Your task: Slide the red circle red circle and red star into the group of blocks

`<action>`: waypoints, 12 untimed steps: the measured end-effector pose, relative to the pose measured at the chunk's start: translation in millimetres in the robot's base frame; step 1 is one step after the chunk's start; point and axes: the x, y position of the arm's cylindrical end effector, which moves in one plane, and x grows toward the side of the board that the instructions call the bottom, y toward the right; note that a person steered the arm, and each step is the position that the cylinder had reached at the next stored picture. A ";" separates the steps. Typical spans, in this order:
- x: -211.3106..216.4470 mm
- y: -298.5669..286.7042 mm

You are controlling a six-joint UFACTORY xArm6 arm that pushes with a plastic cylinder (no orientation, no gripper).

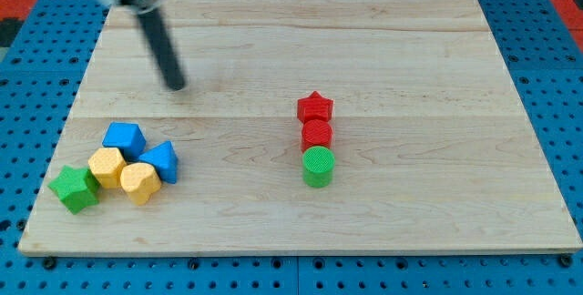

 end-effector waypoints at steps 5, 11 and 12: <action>150.1 190.3; 214.2 84.7; 179.9 42.8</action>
